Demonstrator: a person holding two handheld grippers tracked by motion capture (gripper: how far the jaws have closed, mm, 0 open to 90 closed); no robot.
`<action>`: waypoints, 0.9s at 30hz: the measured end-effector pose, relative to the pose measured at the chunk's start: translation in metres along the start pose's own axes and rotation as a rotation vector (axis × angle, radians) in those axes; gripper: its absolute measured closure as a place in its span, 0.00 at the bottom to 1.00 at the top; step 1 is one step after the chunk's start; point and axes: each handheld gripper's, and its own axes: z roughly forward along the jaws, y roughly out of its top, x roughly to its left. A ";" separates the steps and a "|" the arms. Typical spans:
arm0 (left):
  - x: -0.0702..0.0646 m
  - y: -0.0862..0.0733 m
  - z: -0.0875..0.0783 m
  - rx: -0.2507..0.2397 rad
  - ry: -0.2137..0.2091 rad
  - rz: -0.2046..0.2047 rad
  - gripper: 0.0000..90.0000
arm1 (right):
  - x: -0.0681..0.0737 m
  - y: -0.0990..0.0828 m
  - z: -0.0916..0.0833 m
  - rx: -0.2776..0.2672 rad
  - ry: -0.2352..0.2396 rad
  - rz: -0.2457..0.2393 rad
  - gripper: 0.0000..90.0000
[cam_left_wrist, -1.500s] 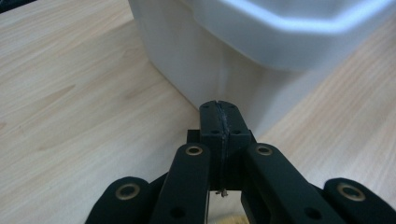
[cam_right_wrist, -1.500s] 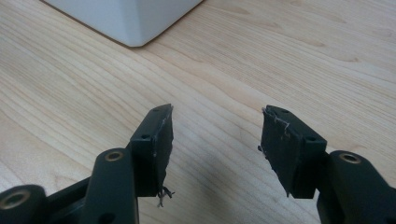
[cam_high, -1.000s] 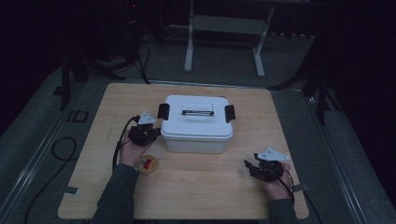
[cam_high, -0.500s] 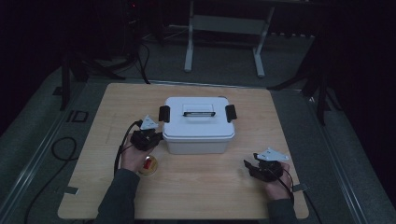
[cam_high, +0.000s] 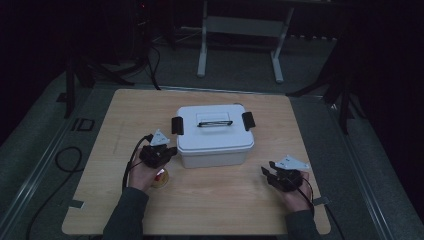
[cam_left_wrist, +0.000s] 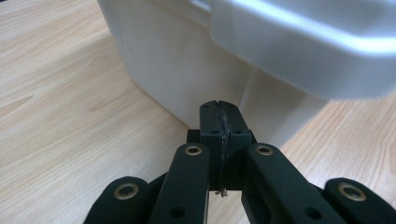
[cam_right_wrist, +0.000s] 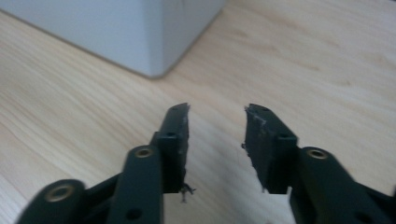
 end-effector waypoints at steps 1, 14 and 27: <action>0.000 -0.001 -0.002 -0.001 0.001 0.003 1.00 | 0.000 0.003 0.000 -0.008 0.010 0.000 0.71; -0.009 -0.021 -0.017 -0.010 0.014 0.009 0.95 | -0.006 0.038 0.016 -0.042 0.044 -0.039 1.00; -0.034 -0.029 -0.022 -0.034 -0.050 0.031 0.93 | -0.015 0.074 0.041 -0.076 0.060 -0.033 1.00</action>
